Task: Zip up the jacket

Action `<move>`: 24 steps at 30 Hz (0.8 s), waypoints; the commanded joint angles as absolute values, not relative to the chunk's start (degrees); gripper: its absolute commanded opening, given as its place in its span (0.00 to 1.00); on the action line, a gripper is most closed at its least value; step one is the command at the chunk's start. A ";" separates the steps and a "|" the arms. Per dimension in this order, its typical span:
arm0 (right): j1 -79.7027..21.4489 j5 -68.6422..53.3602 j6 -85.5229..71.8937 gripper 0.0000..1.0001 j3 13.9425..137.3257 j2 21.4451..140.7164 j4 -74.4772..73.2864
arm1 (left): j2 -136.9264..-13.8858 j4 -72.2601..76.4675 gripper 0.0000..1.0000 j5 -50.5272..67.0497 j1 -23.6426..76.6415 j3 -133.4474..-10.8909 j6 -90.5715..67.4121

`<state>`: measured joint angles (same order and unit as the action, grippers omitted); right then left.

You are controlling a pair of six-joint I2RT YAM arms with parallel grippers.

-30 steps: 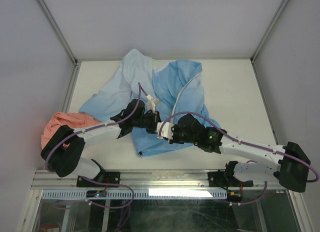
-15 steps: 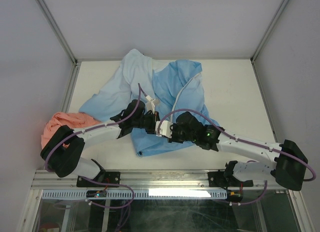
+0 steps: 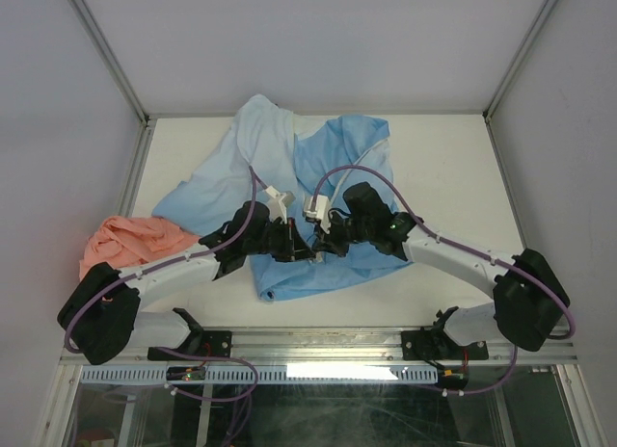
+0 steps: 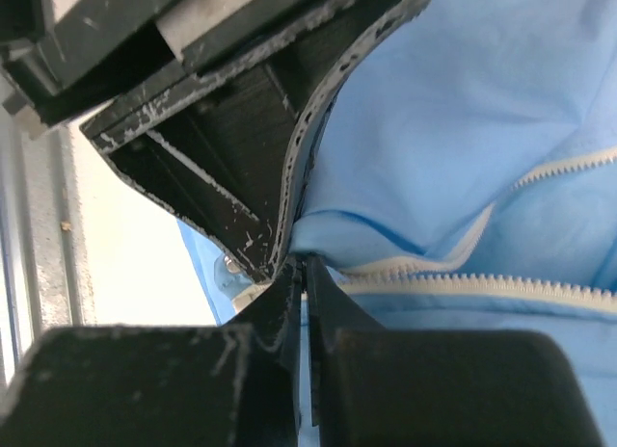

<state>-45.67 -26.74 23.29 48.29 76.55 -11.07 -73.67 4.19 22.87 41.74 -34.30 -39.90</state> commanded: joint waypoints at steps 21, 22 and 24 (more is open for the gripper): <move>-34.21 -4.01 21.31 0.00 66.42 89.99 4.41 | -62.33 -12.64 0.00 26.24 43.34 -29.55 -39.72; -32.47 -3.42 20.90 0.00 68.25 91.66 4.16 | -61.63 -14.24 0.00 25.89 43.33 -29.48 -39.54; -28.73 -1.32 19.53 0.00 71.84 94.88 4.25 | -60.01 -17.54 0.00 24.68 43.35 -29.45 -39.29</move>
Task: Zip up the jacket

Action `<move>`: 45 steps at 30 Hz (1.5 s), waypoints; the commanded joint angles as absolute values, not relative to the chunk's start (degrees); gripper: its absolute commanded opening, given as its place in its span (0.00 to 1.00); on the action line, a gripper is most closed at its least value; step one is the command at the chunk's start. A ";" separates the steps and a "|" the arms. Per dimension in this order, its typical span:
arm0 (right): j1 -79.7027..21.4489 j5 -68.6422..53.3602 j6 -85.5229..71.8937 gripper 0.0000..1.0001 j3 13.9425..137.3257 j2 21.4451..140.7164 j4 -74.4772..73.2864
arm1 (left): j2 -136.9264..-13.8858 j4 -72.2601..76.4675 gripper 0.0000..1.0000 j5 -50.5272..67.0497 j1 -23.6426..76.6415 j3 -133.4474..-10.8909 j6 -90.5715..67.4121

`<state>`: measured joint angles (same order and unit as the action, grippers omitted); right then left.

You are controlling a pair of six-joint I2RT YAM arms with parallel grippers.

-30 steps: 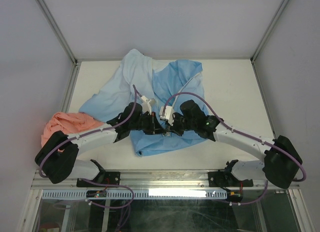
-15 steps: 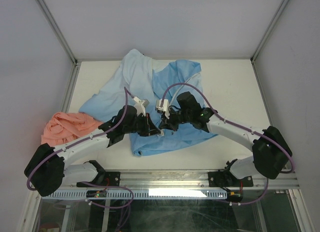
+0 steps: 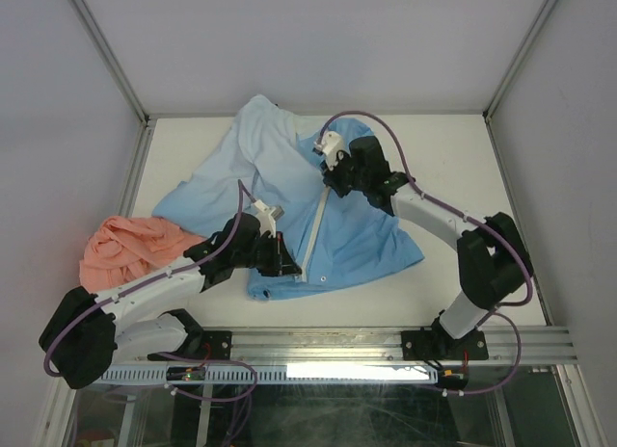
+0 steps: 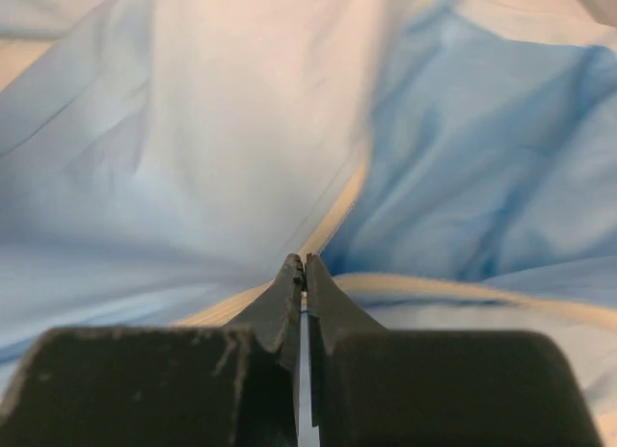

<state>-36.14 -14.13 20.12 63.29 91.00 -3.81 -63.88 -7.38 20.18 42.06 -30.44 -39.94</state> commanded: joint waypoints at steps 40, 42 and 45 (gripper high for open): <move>8.41 -4.01 4.53 0.00 68.29 72.28 -9.43 | -60.37 -37.91 0.00 -24.72 15.11 -66.24 -18.76; 10.34 -4.93 2.27 0.00 63.54 72.25 -8.75 | -61.22 -36.36 0.00 -20.49 9.58 -61.26 -18.70; 10.55 -6.91 0.02 0.00 58.24 72.58 -6.45 | -62.74 -34.12 0.00 -15.61 5.31 -57.10 -18.48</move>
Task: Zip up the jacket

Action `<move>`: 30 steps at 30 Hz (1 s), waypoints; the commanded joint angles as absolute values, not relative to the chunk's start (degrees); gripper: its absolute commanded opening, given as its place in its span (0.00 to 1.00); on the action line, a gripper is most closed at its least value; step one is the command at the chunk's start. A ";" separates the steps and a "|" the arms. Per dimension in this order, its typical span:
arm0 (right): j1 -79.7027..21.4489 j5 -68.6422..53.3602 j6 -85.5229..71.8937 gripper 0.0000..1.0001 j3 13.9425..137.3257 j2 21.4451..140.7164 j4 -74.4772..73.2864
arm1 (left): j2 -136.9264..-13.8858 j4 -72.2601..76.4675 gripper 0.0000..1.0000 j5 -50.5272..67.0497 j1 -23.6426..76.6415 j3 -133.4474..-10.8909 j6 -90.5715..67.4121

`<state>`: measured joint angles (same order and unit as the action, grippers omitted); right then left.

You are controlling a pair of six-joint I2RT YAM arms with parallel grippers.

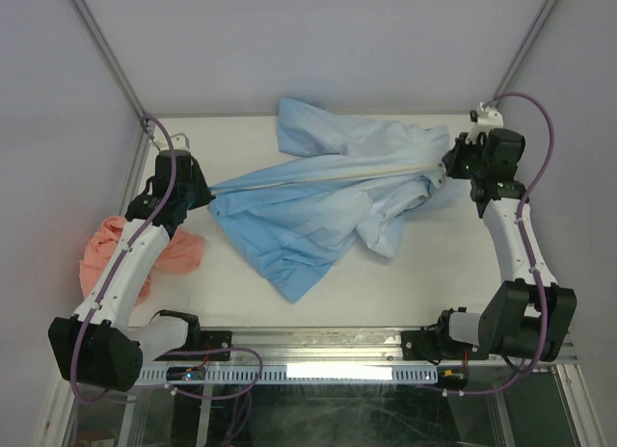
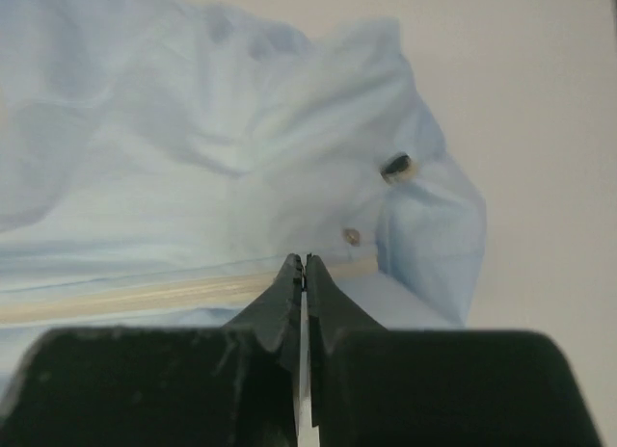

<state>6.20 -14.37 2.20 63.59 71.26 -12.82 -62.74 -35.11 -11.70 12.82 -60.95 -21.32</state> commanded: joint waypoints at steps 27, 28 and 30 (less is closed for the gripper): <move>16.88 -22.32 -8.17 0.30 68.39 64.46 -17.61 | -56.39 -33.76 0.43 -7.68 0.85 -68.88 -19.31; 16.88 -23.42 -9.73 0.40 65.24 61.96 -16.45 | -55.09 -33.74 0.50 -7.77 0.80 -68.20 -19.07; 16.87 -24.40 -12.25 0.61 60.66 56.52 -15.46 | -51.85 -34.04 0.66 -7.85 0.85 -67.50 -18.94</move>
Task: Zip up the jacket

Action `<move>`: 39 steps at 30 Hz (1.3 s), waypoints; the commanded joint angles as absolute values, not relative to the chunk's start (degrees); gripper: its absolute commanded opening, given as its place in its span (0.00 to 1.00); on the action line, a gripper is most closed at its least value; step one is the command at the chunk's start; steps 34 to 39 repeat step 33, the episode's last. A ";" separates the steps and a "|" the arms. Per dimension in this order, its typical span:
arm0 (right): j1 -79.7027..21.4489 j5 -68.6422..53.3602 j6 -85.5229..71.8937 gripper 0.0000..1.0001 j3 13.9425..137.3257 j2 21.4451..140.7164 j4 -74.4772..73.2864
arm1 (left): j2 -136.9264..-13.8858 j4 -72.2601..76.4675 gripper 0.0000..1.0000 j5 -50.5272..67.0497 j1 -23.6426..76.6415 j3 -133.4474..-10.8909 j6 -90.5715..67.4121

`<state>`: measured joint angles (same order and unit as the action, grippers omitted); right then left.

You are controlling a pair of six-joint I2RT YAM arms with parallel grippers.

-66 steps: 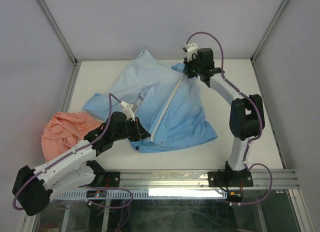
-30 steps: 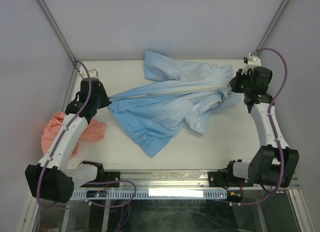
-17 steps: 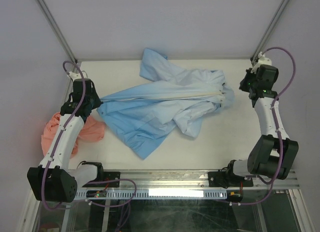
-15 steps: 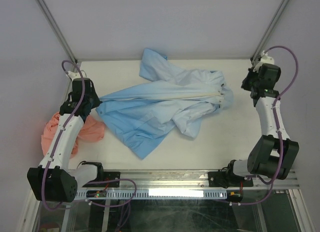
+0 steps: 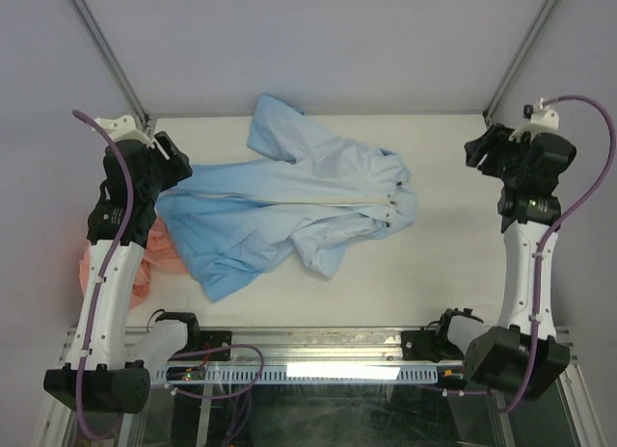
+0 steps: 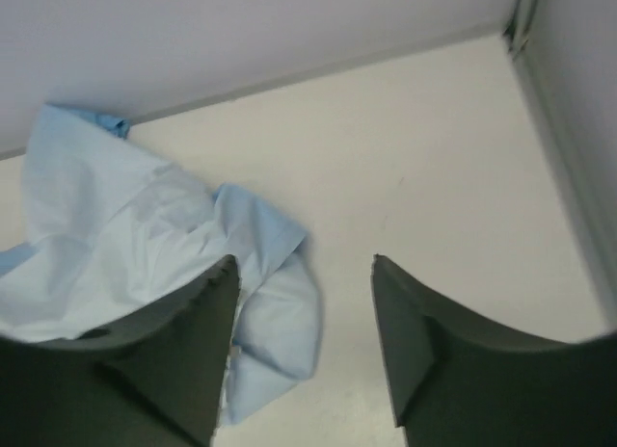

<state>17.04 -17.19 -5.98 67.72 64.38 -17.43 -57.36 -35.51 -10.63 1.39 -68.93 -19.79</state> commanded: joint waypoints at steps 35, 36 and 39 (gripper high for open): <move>10.25 -7.17 -18.66 1.00 41.89 16.55 -14.67 | -24.21 -20.24 0.99 -10.81 7.97 -47.07 -16.80; 10.25 -7.17 -18.66 1.00 41.89 16.55 -14.67 | -24.21 -20.24 0.99 -10.81 7.97 -47.07 -16.80; 10.25 -7.17 -18.66 1.00 41.89 16.55 -14.67 | -24.21 -20.24 0.99 -10.81 7.97 -47.07 -16.80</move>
